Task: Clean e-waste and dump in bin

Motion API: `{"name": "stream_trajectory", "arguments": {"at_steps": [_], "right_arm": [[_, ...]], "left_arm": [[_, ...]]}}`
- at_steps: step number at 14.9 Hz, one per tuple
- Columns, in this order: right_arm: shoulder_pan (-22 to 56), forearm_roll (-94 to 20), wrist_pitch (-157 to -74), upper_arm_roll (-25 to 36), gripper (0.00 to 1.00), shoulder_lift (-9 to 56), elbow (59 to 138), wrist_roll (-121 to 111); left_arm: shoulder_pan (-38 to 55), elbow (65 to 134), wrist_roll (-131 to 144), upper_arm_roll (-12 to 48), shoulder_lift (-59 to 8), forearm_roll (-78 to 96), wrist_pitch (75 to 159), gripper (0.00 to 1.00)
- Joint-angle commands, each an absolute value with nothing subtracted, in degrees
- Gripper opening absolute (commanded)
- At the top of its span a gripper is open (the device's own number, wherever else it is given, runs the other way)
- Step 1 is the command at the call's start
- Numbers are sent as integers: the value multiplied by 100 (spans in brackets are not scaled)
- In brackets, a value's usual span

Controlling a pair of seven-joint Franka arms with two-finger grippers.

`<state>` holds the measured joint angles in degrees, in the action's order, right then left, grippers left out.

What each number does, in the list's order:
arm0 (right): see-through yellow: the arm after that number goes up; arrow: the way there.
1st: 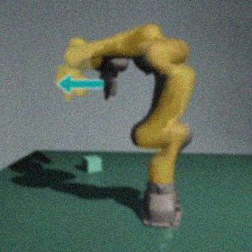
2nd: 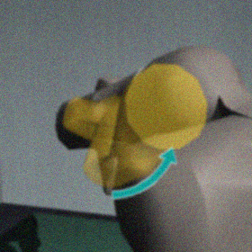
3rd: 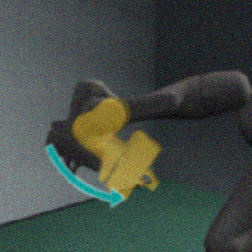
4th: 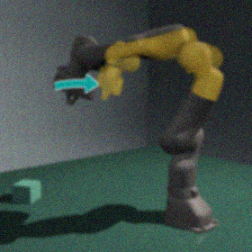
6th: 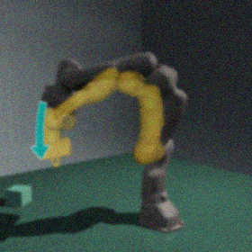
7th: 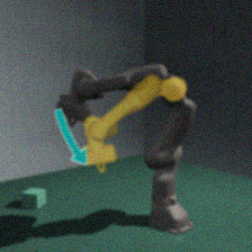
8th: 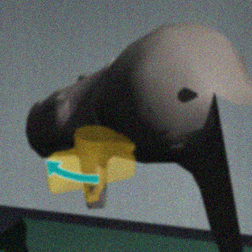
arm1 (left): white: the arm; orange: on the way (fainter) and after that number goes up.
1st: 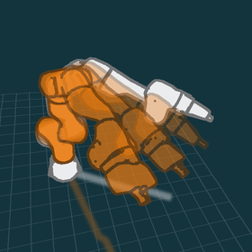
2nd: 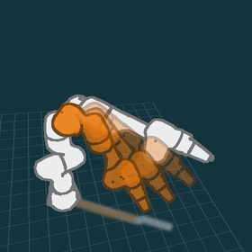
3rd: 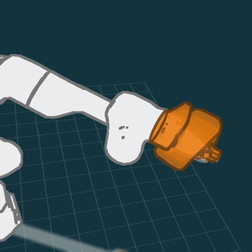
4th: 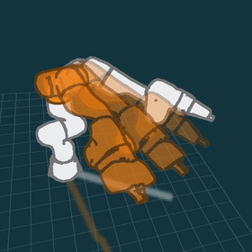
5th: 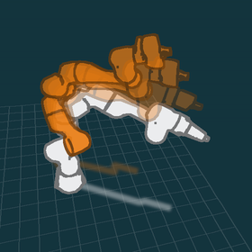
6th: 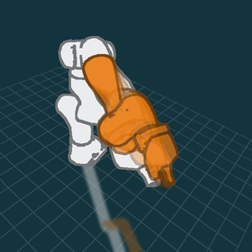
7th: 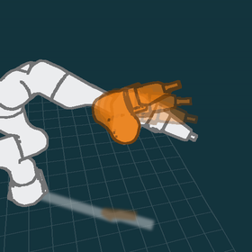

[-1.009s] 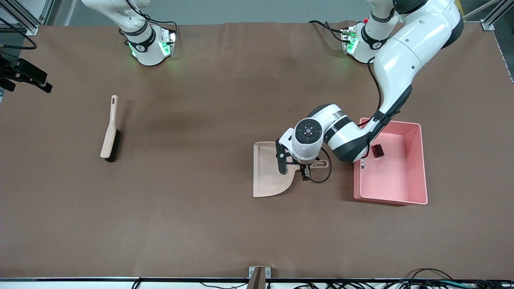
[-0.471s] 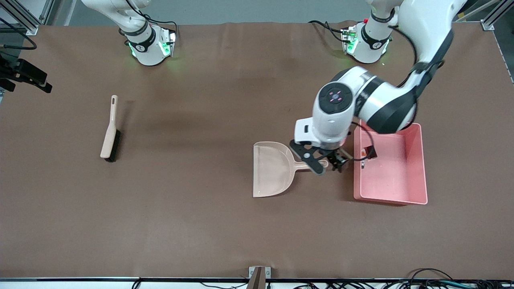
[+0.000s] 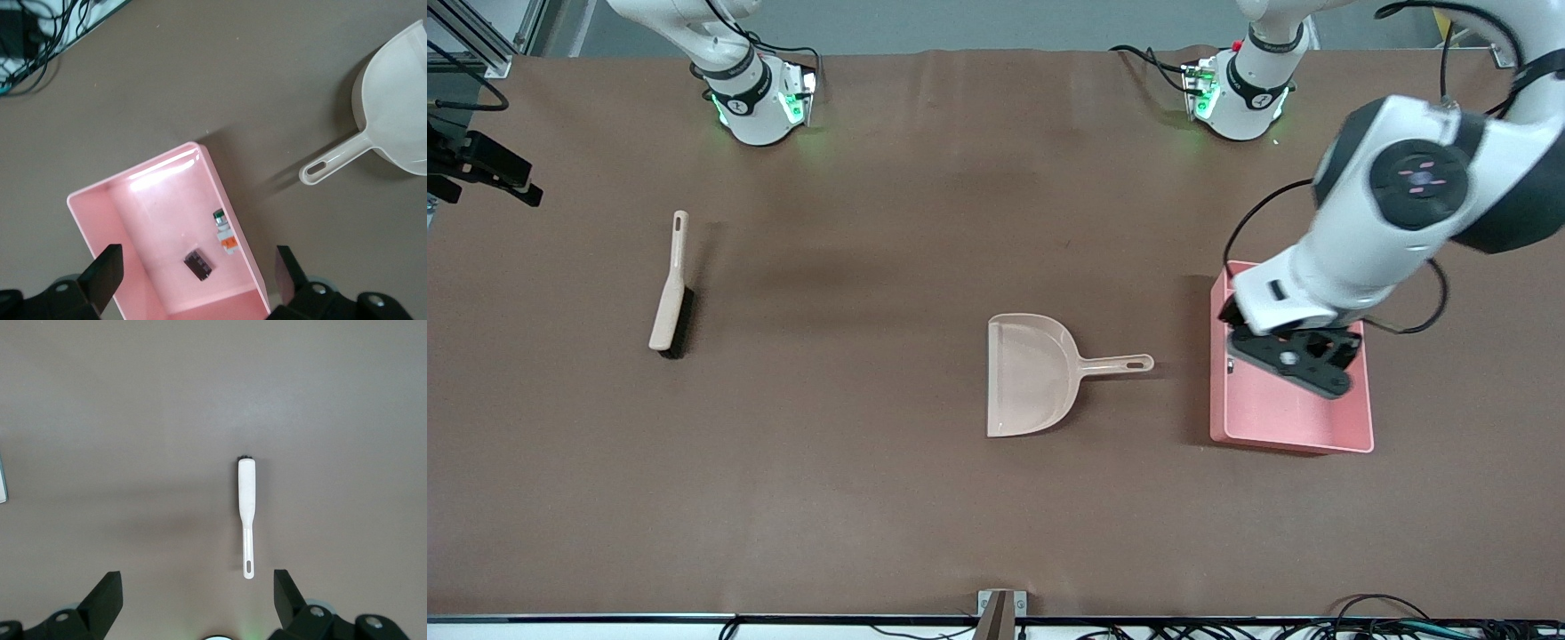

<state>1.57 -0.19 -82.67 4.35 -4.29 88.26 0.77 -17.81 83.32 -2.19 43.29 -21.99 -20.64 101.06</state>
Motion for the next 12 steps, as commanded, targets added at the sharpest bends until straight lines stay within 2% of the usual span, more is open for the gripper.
{"name": "stream_trajectory", "arguments": {"at_steps": [1, 3, 6, 9, 12], "right_arm": [[193, 44, -8253, 448, 100, -422, 8789, 176], [193, 35, -8253, 439, 100, -422, 8789, 176], [202, 44, -8253, 439, 100, -422, 8789, 176], [202, 44, -8253, 439, 100, -422, 8789, 176], [193, 44, -8262, 439, 100, -422, 8789, 176]], "left_arm": [[-2021, 8411, -123, 4324, -1864, -1793, 9853, 100], [-1847, 8429, -149, 3949, -1593, -1793, 9844, 100], [-802, 8437, -211, 2395, -1100, -1514, 9852, 100], [-634, 8525, -158, 1743, -670, -741, 9835, 100], [-396, 8815, -167, 1082, -186, -161, 9459, 100]]}}
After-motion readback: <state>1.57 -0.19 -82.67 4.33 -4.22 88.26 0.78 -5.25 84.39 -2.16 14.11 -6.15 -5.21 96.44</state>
